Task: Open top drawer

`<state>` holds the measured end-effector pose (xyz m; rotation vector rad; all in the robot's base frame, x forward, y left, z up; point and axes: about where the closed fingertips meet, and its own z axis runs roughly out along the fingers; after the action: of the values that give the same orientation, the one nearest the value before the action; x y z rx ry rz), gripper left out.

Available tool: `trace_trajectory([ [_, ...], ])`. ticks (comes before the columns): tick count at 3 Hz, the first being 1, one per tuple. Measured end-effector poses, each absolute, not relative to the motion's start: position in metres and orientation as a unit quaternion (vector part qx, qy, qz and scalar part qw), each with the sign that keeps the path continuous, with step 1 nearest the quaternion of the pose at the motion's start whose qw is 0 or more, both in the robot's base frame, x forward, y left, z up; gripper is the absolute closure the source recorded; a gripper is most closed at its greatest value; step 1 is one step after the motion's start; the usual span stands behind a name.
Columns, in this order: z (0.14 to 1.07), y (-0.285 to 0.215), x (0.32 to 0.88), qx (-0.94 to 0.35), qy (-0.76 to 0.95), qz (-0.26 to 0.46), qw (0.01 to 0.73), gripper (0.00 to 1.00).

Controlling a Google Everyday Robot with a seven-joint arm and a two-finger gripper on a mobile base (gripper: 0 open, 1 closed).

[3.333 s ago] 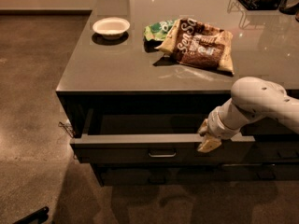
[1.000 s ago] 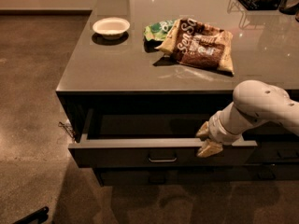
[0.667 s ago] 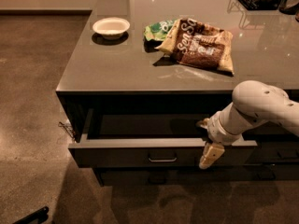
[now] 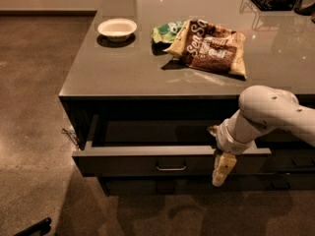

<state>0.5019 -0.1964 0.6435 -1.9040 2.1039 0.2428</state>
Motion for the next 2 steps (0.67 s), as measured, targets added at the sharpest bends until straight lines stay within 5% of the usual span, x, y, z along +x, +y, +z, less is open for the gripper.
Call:
trace_trajectory([
  [2, 0.646, -0.206, 0.451, -0.641, 0.754, 0.084, 0.117, 0.42],
])
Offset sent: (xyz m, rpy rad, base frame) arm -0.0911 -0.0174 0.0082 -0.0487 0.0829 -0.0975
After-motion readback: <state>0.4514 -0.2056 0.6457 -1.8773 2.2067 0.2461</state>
